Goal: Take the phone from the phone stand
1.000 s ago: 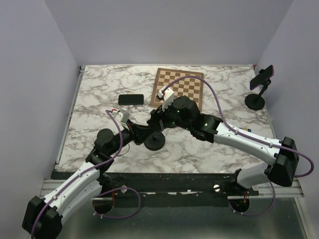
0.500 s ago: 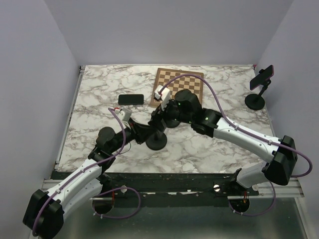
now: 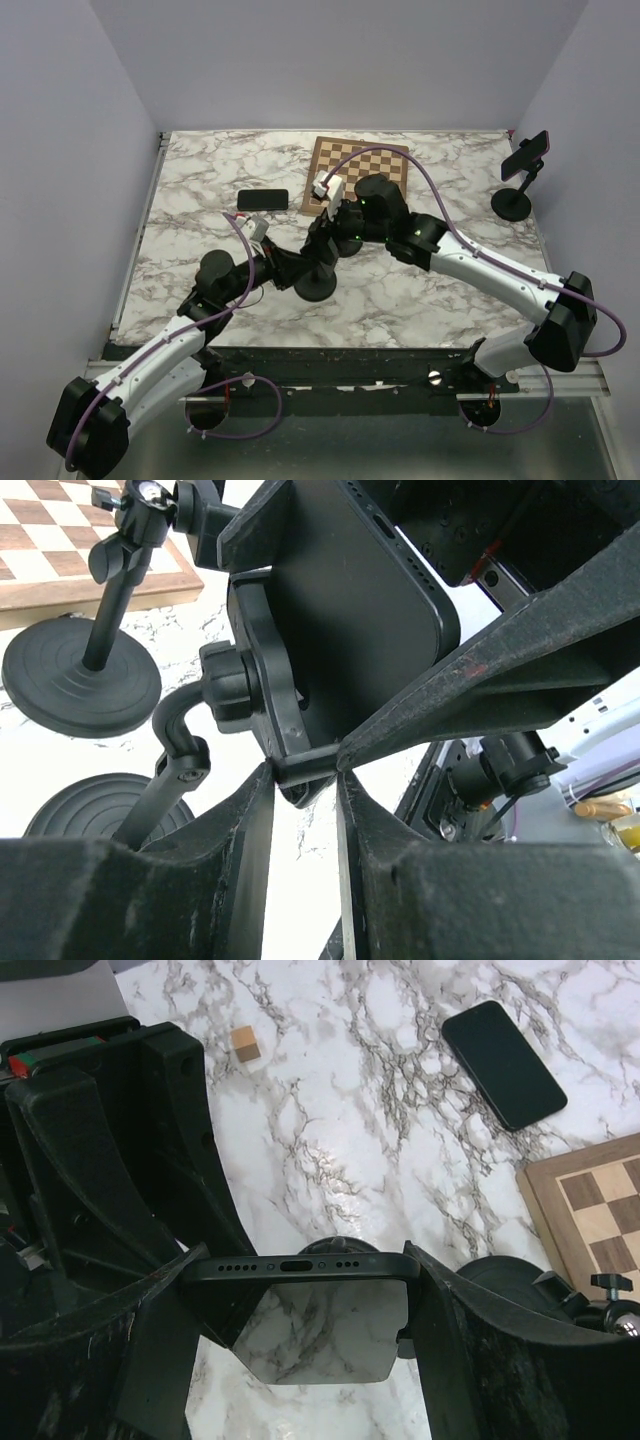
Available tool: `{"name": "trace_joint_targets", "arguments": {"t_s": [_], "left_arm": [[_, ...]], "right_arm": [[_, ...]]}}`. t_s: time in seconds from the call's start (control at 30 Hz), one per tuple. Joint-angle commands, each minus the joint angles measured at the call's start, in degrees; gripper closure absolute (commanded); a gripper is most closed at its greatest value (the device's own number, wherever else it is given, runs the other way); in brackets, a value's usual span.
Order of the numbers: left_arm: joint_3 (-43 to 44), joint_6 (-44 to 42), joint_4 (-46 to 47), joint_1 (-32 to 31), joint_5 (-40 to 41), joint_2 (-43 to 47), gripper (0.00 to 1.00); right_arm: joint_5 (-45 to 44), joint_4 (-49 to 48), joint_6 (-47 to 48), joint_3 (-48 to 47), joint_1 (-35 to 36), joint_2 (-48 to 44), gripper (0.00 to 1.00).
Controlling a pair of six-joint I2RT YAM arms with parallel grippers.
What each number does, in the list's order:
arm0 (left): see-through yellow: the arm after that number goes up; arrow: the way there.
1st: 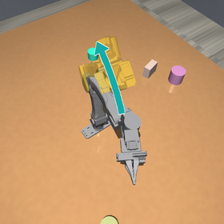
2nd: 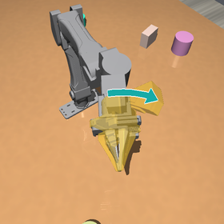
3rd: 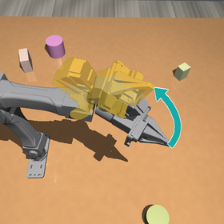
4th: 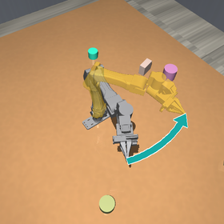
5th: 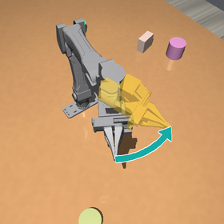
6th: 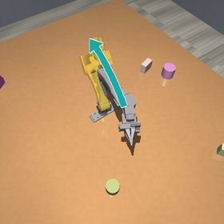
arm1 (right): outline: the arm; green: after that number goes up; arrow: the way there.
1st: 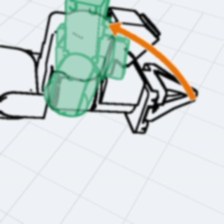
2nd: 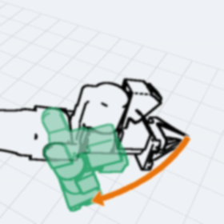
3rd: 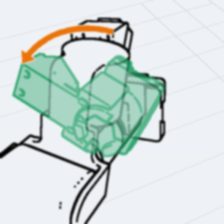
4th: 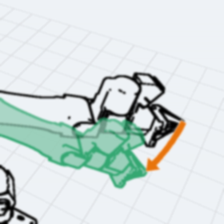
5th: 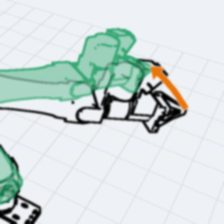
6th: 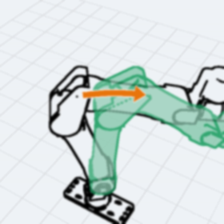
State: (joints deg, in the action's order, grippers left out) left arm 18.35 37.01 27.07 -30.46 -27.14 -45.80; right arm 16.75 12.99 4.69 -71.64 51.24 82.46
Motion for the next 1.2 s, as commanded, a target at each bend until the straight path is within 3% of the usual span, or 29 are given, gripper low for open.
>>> {"name": "trace_joint_targets", "arguments": {"t_s": [0.0, 0.23, 0.47, 0.5, 0.67, 0.8, 0.97, 1.07, 1.17], "left_arm": [[0.6, -0.7, -6.0, 0.3, 2.3, -1.2, 1.00], [1.4, -0.6, -6.9, 0.3, 2.7, -1.7, 1.00], [1.5, -1.3, -13.1, 0.3, 6.5, 4.3, 0.99], [1.3, -1.2, -14.2, 0.3, 7.0, 5.6, 0.94], [2.3, -3.0, -20.7, 0.4, 7.1, 13.3, 0.49], [5.6, -4.8, -28.0, 0.4, 7.2, 18.9, 0.29], [10.4, -5.6, -28.9, 0.4, 1.5, 22.0, 0.07], [13.6, -4.9, -28.5, 0.3, -0.7, 19.3, 0.01], [16.7, -3.9, -28.1, -0.2, -1.6, 14.3, 0.07]], "right_arm": [[9.7, -0.2, -10.3, -1.6, 1.3, -0.2, 0.99], [11.2, -2.9, -16.1, -2.0, 1.3, -0.9, 0.99], [-4.4, 2.0, -18.9, -6.1, 1.3, -3.0, 0.99], [-7.3, 2.8, -19.5, -6.5, 1.3, -3.4, 0.99], [-16.5, 5.3, -21.0, -7.8, 1.3, -5.3, 0.99], [-19.6, 6.6, -22.1, -9.2, 1.3, -6.3, 0.99], [-21.6, 9.7, -23.7, -12.0, 1.3, -5.0, 0.99], [-22.9, 11.0, -25.0, -13.2, 1.3, -4.4, 0.99], [-21.7, 10.7, -25.8, -13.4, 1.3, -4.3, 0.99]]}}
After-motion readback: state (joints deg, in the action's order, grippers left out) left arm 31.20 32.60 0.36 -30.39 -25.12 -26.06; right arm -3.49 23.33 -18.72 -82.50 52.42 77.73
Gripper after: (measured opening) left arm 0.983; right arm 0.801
